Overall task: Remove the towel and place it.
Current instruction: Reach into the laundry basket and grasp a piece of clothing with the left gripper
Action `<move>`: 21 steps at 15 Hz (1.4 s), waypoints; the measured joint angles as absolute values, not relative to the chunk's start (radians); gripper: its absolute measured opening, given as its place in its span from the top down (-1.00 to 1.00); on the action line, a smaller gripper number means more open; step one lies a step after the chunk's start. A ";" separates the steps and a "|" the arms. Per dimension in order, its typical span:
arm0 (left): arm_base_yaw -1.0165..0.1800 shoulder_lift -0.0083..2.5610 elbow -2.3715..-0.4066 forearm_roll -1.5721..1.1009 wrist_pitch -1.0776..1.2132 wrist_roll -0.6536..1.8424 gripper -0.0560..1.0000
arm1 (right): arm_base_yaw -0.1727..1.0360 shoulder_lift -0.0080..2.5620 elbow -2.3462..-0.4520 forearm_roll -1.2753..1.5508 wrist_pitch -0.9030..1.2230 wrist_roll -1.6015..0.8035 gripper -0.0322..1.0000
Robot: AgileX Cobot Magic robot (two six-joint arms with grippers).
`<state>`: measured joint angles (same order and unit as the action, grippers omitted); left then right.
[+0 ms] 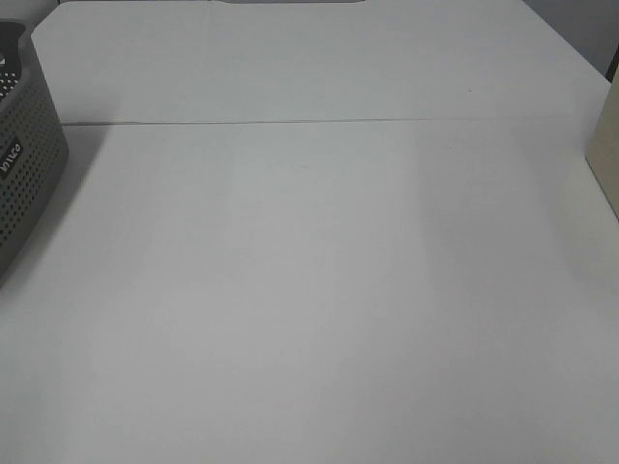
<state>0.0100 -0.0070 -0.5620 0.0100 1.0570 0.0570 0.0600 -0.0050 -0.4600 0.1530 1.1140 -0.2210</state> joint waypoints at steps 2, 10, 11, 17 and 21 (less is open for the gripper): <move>0.010 -0.007 -0.591 0.027 1.004 0.057 -0.65 | 0.060 -0.005 -0.460 0.153 1.114 -0.221 -0.44; 0.010 -0.007 -0.633 0.040 0.839 0.056 -0.65 | 0.060 -0.005 -0.460 0.153 1.114 -0.221 -0.44; 0.010 -0.007 -0.637 0.040 0.801 0.056 -0.65 | 0.060 -0.005 -0.460 0.153 1.114 -0.221 -0.44; 0.010 0.099 -0.641 0.047 0.612 0.056 -0.65 | 0.060 -0.005 -0.460 0.153 1.114 -0.221 -0.44; 0.010 0.263 -0.674 0.059 0.601 0.011 -0.65 | 0.060 -0.005 -0.460 0.153 1.114 -0.221 -0.44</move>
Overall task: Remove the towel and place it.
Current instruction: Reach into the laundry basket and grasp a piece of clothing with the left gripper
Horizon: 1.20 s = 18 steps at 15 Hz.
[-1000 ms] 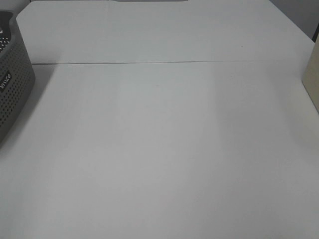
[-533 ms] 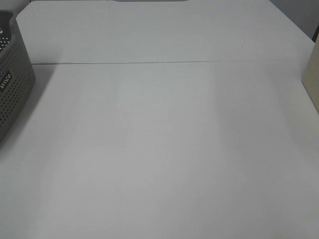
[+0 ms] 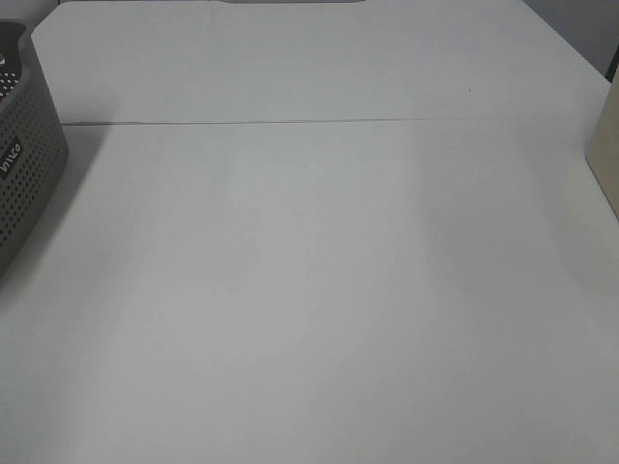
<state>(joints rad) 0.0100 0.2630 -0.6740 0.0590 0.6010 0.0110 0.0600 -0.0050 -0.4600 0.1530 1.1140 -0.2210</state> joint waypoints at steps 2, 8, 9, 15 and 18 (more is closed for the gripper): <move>0.010 0.380 -0.726 0.141 0.601 -0.098 -0.65 | 0.060 -0.005 -0.460 0.153 1.114 -0.221 -0.44; 0.010 0.624 -0.799 0.442 0.600 -0.535 -0.65 | 0.060 -0.005 -0.460 0.153 1.114 -0.221 -0.44; 0.010 0.663 -0.803 0.473 0.599 -0.608 -0.65 | 0.060 -0.005 -0.460 0.153 1.114 -0.221 -0.44; 0.010 0.860 -0.804 0.639 0.513 -1.045 -0.65 | 0.060 -0.005 -0.460 0.153 1.114 -0.220 -0.44; 0.037 0.968 -0.804 0.780 0.462 -1.284 -0.65 | 0.060 -0.005 -0.460 0.153 1.114 -0.220 -0.44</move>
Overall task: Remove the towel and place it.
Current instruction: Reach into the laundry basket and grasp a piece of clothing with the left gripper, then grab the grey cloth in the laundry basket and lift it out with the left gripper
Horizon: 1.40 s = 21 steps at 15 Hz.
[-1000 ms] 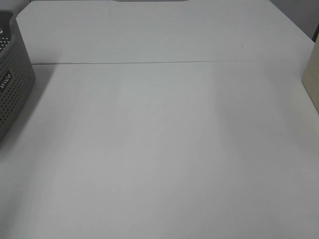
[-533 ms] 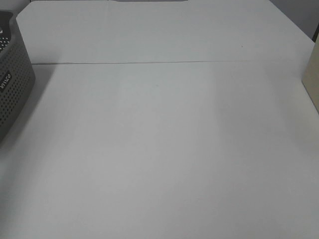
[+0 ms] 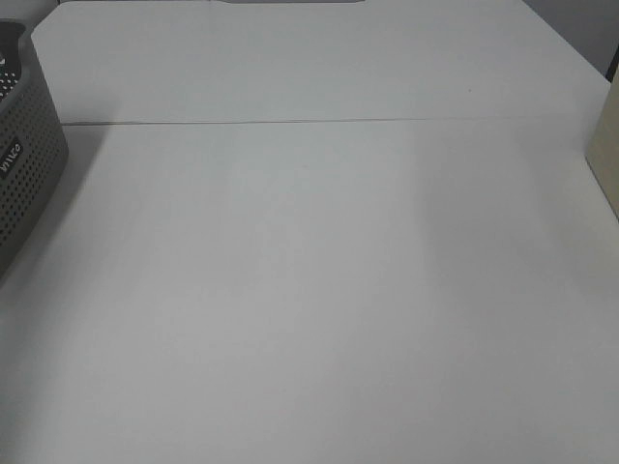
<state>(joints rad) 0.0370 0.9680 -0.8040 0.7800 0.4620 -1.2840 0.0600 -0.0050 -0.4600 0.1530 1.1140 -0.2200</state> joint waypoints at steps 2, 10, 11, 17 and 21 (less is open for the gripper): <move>0.113 1.069 -0.804 0.839 0.401 -1.438 -0.65 | 0.060 -0.005 -0.460 0.153 1.114 -0.220 -0.44; 0.268 1.336 -0.831 0.845 0.152 -1.649 -0.61 | 0.060 -0.005 -0.460 0.153 1.114 -0.219 -0.44; 0.268 1.374 -0.851 0.849 0.145 -1.653 -0.61 | 0.060 -0.005 -0.460 0.153 1.114 -0.219 -0.44; 0.268 1.579 -0.988 0.814 0.128 -1.677 -0.54 | 0.060 -0.005 -0.460 0.150 1.114 -0.214 -0.44; 0.264 1.670 -1.032 0.794 0.126 -1.677 -0.52 | 0.060 -0.005 -0.460 0.150 1.114 -0.214 -0.44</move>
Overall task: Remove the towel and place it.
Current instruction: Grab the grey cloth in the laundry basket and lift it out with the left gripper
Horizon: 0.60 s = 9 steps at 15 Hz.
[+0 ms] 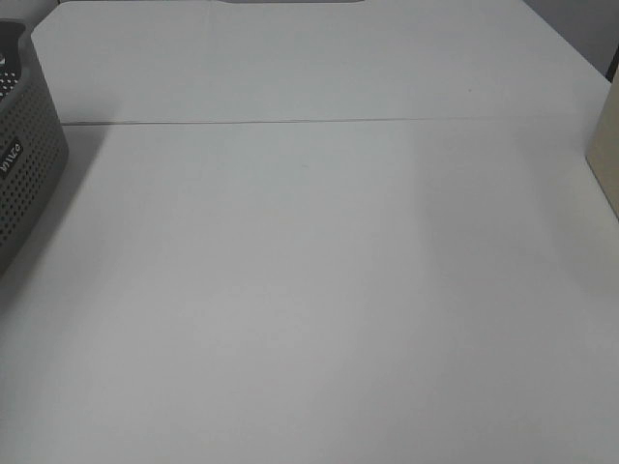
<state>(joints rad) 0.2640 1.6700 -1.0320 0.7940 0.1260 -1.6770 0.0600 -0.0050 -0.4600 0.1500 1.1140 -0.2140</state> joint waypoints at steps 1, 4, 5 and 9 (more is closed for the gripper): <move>0.254 1.693 -1.033 0.787 0.126 -1.682 -0.52 | 0.060 -0.005 -0.460 0.150 1.114 -0.214 -0.44; 0.208 1.775 -1.075 0.780 0.126 -1.691 -0.43 | 0.060 -0.005 -0.460 0.150 1.114 -0.214 -0.44; 0.199 1.787 -1.088 0.780 0.126 -1.691 -0.36 | 0.060 -0.005 -0.460 0.150 1.114 -0.214 -0.44; 0.196 1.791 -1.117 0.790 0.178 -1.695 -0.18 | 0.060 -0.005 -0.460 0.149 1.114 -0.212 -0.44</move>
